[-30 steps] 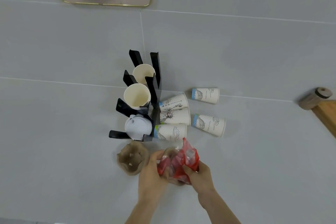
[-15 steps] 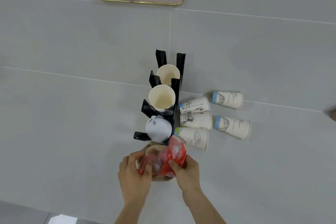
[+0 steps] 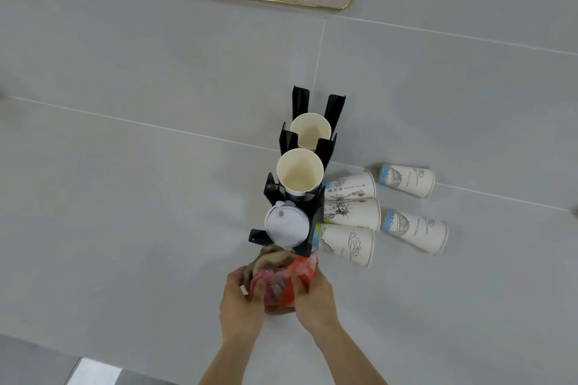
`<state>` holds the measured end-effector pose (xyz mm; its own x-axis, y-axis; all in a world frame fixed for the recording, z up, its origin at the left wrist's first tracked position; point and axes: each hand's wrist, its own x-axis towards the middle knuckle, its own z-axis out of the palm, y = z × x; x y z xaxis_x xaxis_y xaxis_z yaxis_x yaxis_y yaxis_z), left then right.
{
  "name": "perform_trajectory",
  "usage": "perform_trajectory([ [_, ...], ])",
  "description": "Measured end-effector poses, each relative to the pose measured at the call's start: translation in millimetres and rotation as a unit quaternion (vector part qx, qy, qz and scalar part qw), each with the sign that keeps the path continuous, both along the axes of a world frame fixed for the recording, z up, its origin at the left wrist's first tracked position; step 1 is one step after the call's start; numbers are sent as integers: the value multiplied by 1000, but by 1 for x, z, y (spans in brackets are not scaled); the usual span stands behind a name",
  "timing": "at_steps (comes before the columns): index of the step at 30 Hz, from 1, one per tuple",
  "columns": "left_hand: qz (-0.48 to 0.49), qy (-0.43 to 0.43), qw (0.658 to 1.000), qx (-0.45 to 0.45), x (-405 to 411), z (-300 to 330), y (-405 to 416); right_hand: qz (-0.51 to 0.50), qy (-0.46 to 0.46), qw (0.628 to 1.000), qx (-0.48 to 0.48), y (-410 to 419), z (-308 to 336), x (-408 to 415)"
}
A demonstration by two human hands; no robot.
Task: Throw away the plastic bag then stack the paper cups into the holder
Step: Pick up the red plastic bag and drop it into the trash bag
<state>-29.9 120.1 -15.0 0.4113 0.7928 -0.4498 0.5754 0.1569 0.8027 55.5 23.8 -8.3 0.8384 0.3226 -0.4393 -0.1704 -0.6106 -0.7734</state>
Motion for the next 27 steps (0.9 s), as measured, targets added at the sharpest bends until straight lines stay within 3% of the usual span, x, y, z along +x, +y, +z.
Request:
perform_trajectory([
  [8, 10, 15, 1000, 10, -22, 17, -2, 72, 87, 993, 43, -2, 3, -11],
  [15, 117, 20, 993, -8, -81, 20, -3, 217, 128, 967, 47, 10, -4, -45],
  [21, 196, -7, 980, -21, -145, 17, 12, 259, 109, 958, 46, 39, 3, -97],
  [27, 259, -23, 966, -7, -223, 12, 47, 239, 74, 968, 1, 87, 7, -172],
])
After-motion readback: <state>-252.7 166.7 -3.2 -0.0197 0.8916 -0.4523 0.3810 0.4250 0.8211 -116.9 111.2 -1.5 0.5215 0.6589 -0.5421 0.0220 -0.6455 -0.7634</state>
